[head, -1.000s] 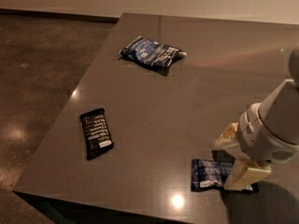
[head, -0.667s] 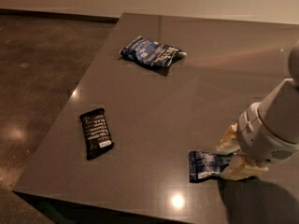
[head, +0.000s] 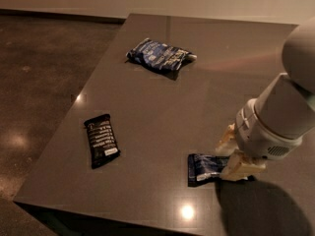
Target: Move rxbar blueberry near rxbar chocolate
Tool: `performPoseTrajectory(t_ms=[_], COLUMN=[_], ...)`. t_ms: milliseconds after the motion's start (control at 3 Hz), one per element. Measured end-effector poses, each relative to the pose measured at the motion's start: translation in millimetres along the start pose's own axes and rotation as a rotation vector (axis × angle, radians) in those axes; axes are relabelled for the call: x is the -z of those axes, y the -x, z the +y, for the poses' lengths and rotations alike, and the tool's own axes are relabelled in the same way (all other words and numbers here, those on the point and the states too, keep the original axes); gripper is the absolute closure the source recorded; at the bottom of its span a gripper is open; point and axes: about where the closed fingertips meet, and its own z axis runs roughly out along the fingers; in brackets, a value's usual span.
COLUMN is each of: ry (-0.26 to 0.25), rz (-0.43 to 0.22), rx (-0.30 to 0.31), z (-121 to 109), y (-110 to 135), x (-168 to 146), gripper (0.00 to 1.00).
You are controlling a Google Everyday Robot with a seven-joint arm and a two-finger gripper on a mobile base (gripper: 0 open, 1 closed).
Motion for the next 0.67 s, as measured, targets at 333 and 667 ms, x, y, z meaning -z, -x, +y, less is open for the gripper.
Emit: performPoseTrajectory(t_ms=[333,667], ry=[0.005,0.016], rz=[-0.033,-0.089], rx=[0.027,0.066], z=[-19,-36], y=[29,67], x=[-3,-9], gripper=[1.0,1.0])
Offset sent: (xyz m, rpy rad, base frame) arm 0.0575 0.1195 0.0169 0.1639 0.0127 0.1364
